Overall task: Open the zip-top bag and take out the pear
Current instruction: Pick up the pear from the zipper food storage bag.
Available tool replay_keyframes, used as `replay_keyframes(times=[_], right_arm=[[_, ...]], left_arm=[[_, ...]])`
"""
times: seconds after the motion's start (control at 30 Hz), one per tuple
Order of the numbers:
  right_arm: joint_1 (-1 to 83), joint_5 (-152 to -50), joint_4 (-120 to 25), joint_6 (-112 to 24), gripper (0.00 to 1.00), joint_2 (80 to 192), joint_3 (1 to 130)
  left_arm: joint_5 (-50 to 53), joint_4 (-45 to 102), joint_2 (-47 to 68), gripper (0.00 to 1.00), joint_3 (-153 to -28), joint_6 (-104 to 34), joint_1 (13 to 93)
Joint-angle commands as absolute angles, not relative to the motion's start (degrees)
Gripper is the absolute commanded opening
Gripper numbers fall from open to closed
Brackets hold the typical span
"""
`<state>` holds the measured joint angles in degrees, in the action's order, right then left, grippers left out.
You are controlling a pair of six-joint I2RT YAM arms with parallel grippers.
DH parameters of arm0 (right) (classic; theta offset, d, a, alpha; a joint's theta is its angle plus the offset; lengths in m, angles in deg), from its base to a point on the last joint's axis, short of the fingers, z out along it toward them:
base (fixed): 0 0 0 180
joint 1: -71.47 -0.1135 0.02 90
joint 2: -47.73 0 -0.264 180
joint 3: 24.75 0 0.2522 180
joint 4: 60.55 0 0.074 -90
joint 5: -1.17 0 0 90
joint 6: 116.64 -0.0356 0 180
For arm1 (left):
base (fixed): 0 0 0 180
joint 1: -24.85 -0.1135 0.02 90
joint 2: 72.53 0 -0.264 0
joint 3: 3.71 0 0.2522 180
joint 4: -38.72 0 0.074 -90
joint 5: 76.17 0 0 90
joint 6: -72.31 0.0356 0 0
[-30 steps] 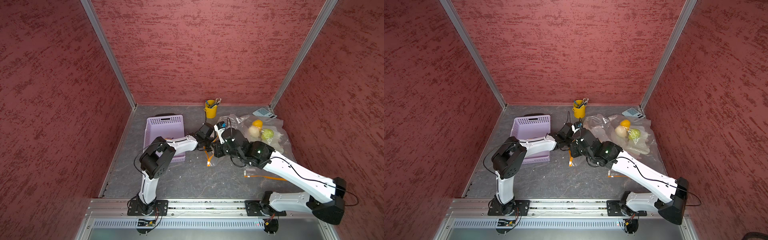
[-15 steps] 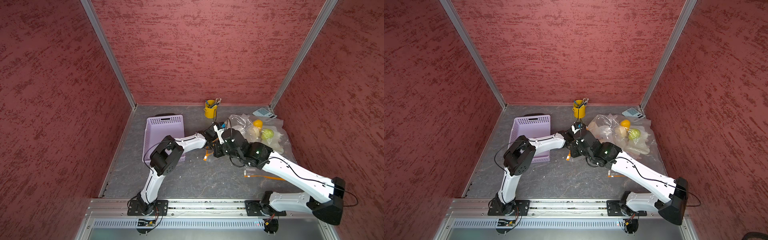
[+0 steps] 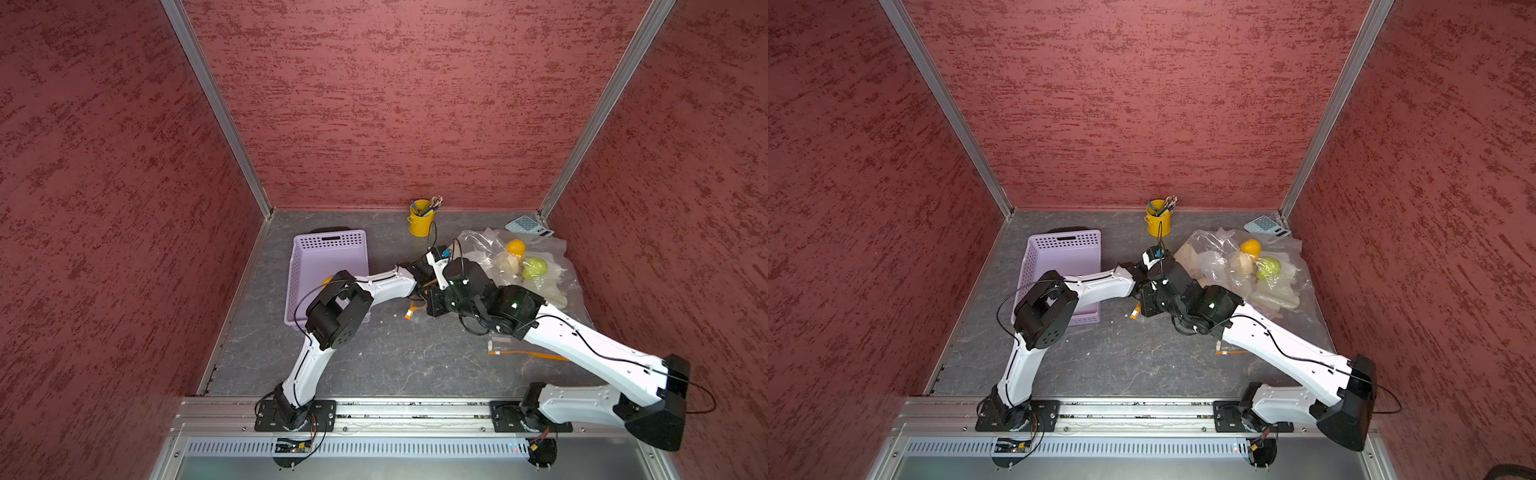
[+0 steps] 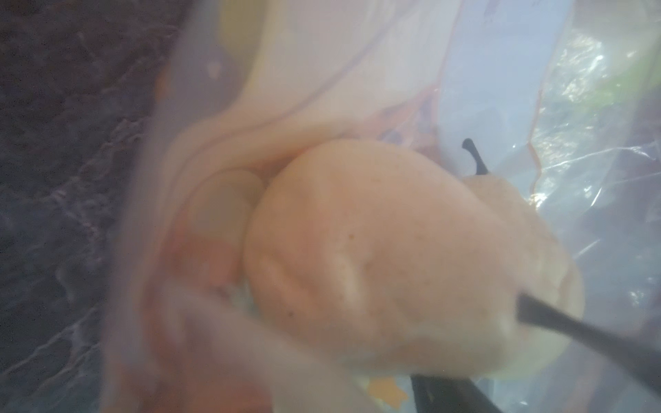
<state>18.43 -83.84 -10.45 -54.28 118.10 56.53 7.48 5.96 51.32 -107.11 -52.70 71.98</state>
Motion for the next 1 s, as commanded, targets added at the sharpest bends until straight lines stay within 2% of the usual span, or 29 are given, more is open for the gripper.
replay_keyframes(times=[0.0,0.2,0.43,0.73,0.8,0.83,0.87,0.93,0.97], right_arm=[[18.3,-85.5,-14.7,-54.2,0.01,116.7,56.7],[18.3,-84.8,-12.8,-54.2,0.01,116.1,57.6],[18.3,-85.8,-12.1,-54.2,0.01,116.5,58.7],[18.3,-87.9,-13.2,-54.0,0.01,117.8,58.6],[18.3,-88.1,-13.1,-54.2,0.03,118.2,58.3],[18.4,-88.1,-13.0,-54.3,0.09,118.3,58.2],[18.7,-88.6,-12.9,-54.6,0.20,118.2,58.2],[20.8,-89.9,-10.3,-54.5,0.56,118.2,59.4],[22.1,-89.2,-8.2,-54.6,0.67,117.8,60.3]], left_arm=[[7.3,10.9,47.1,0.84,-103.9,-52.8,71.7],[7.0,22.4,37.6,0.94,-94.7,-57.0,72.0],[2.6,24.4,36.3,0.92,-94.6,-62.8,71.2],[-1.2,23.5,41.1,0.90,-97.8,-63.8,71.5],[-3.0,27.8,42.1,0.90,-95.4,-64.2,71.7],[-3.4,29.2,42.8,0.90,-94.2,-65.1,71.5],[-3.7,30.8,43.5,0.89,-93.0,-65.5,71.3],[-3.5,32.2,45.1,0.89,-91.5,-65.8,71.1],[-3.9,33.3,45.8,0.89,-90.9,-66.0,71.0]])
